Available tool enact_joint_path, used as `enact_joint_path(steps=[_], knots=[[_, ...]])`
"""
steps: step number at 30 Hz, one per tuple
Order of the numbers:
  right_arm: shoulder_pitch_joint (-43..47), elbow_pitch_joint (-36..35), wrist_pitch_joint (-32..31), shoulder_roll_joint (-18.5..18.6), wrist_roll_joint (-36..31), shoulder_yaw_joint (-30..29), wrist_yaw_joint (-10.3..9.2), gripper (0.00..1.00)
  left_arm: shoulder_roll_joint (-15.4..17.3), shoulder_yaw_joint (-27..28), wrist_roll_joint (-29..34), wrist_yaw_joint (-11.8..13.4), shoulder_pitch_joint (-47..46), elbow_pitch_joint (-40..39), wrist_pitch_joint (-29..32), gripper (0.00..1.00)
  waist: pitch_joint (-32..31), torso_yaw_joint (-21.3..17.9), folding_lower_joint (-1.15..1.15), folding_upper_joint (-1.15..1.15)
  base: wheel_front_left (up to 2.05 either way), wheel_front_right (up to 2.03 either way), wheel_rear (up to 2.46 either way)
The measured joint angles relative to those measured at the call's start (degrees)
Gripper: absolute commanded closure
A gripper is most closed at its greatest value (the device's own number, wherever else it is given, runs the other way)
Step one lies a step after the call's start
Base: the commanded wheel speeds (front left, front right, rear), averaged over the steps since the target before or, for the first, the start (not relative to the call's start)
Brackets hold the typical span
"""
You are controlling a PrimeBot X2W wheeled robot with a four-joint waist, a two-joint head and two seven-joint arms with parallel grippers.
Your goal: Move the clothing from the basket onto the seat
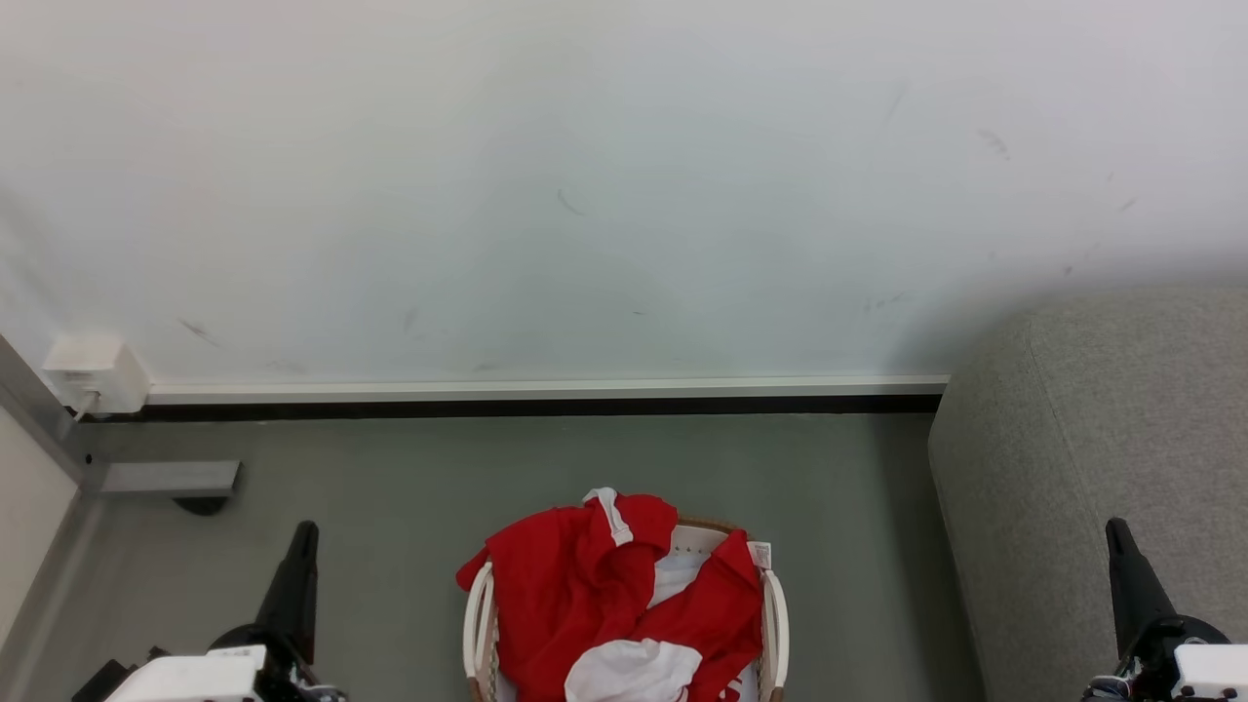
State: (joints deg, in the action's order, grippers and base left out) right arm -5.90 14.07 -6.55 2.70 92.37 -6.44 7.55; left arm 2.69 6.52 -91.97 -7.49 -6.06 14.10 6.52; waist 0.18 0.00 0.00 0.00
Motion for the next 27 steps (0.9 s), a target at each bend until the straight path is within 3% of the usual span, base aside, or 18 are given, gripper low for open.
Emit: enact_joint_path(steps=[27], knots=[[0.0, 0.0, 0.0, 0.0, 0.0, 0.0, 0.0, 1.0, 0.0, 0.0, 0.0, 0.0, 0.0, 0.0, 0.0, 1.0, 0.0, 0.0, 0.0, 0.0, 0.0, 0.0, 0.0]])
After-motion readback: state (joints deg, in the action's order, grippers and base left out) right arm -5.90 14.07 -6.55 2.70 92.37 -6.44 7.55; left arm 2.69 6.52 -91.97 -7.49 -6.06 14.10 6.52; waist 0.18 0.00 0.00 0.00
